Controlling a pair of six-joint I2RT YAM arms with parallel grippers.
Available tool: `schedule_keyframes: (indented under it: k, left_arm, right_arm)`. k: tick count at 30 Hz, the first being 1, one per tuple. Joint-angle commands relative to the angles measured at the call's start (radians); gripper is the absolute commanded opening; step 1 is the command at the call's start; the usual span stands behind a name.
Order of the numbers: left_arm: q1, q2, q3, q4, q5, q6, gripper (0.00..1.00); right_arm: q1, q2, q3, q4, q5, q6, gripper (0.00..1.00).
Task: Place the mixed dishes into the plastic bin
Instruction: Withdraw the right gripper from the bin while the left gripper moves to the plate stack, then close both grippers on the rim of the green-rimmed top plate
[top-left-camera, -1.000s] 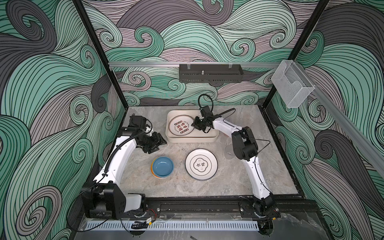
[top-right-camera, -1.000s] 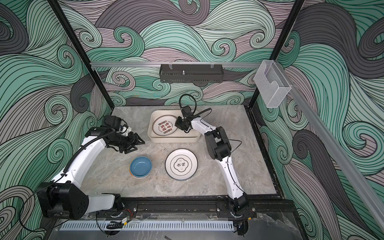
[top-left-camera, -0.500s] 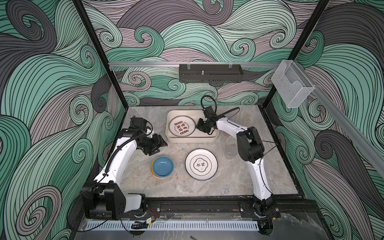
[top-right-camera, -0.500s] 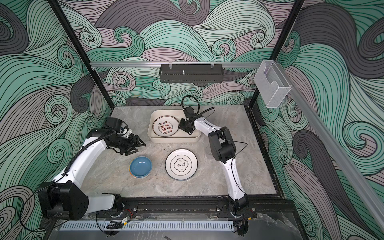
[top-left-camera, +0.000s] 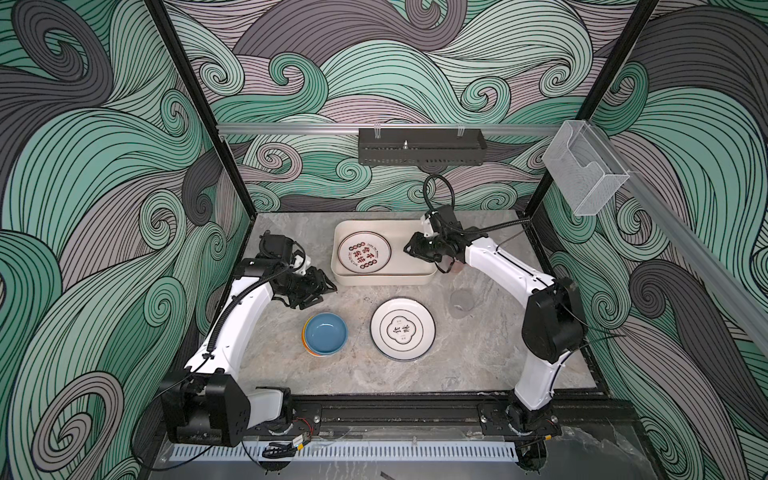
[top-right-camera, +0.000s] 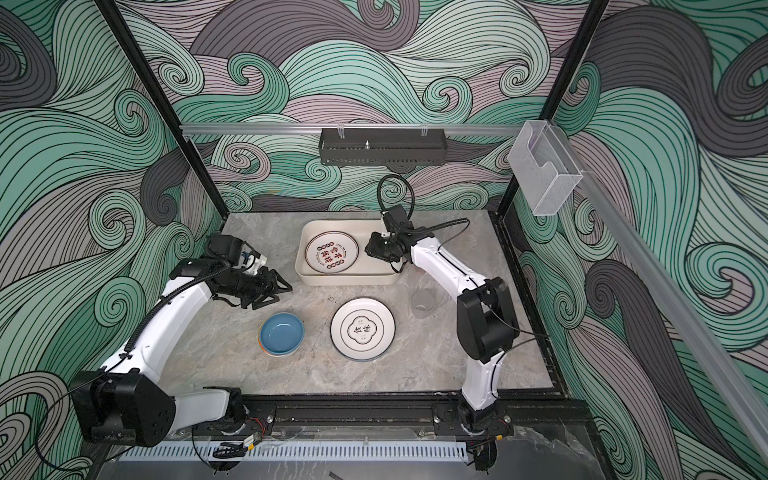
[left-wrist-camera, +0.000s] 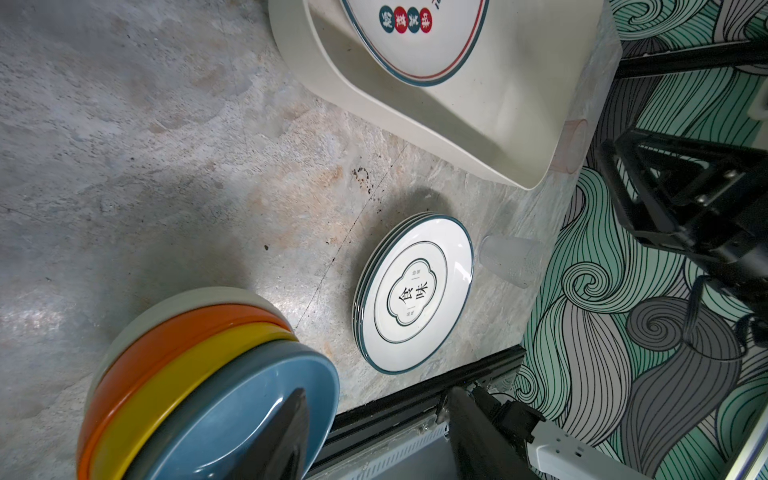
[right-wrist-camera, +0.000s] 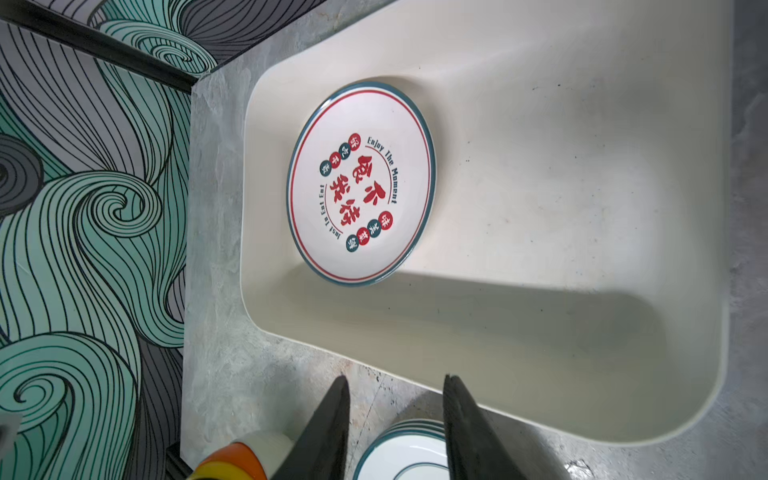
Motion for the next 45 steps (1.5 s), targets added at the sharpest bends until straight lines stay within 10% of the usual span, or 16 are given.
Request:
schedule_keyframes:
  k: [1,20,45]
  left_arm:
    - [-0.047,0.014,0.050,-0.010,0.013,0.015,0.54]
    - [-0.357,0.235,0.134,0.000,-0.171,-0.031,0.49]
    - [-0.485,0.470,0.127,0.069,-0.262,-0.083,0.51]
  right_arm:
    - [0.002,-0.081,-0.052,-0.062,-0.067,-0.059,0.41]
    - [0.018,-0.480,-0.463,-0.283,-0.042,-0.137,0.44]
    - [0.065,-0.433,-0.640,-0.176,0.007,-0.067,0.45]
